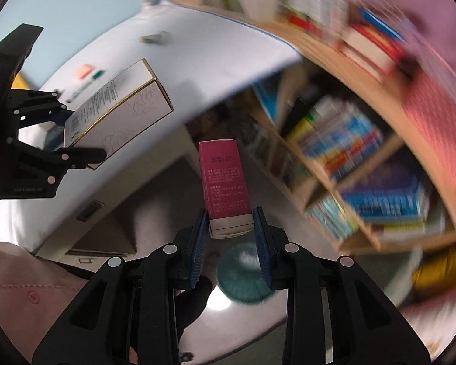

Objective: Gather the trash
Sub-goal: 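Carry both held boxes off the table toward the teal wastebasket, then open both tools over the teal wastebasket to drop the boxes, then move both open tools back over the table, then grasp the light blue box with the left tool while the right tool grasps the navy case, then carry the light blue box and navy case to the teal wastebasket, then open both tools over the wastebasket to drop the box and case, then move both open tools back over the table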

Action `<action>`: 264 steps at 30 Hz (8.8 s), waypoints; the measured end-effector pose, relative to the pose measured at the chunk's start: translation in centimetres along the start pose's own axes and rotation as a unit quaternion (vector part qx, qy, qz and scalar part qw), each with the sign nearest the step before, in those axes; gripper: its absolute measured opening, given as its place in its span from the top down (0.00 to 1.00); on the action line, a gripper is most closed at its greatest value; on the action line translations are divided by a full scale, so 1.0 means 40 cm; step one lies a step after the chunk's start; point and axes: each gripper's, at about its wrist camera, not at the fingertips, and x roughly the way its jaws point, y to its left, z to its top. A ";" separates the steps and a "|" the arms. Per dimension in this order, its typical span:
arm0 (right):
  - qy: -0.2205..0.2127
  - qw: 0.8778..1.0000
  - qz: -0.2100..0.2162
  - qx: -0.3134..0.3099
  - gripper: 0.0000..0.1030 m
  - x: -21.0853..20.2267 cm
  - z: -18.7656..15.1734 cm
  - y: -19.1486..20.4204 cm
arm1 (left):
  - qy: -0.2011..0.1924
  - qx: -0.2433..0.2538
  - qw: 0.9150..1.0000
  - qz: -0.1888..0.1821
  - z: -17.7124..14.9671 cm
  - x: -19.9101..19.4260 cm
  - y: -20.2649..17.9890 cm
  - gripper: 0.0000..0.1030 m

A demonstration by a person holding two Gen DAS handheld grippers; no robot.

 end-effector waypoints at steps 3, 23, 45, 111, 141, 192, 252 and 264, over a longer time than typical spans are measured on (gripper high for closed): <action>0.015 0.998 -0.018 0.050 0.70 -0.014 -0.090 -0.035 | 0.014 0.052 0.998 -0.022 0.014 0.036 -0.086 0.55; 0.044 0.979 -0.047 0.192 0.59 -0.034 -0.337 -0.114 | 0.065 0.205 0.975 -0.061 0.027 0.143 -0.365 0.24; 0.018 0.998 -0.025 0.061 0.33 -0.012 -0.115 -0.056 | 0.037 0.094 0.994 -0.034 0.014 0.041 -0.152 0.17; 0.076 0.733 0.212 -0.641 0.44 0.278 0.300 0.950 | 0.094 -0.282 0.955 0.027 -0.512 -0.040 0.450 0.70; 0.041 0.930 0.145 -0.336 0.46 0.163 0.245 0.491 | 0.041 -0.130 0.990 0.023 -0.367 -0.138 0.256 0.71; 0.065 0.985 0.015 0.159 0.46 0.010 -0.363 -0.134 | 0.102 0.317 0.934 -0.129 0.080 0.149 -0.450 0.71; -0.002 0.972 0.108 -0.207 0.21 0.080 0.197 0.175 | 0.023 -0.079 0.997 -0.008 -0.040 -0.056 0.127 0.14; -0.009 0.907 0.158 -0.390 0.21 0.148 0.379 0.464 | 0.014 -0.295 0.953 0.067 -0.237 -0.137 0.368 0.13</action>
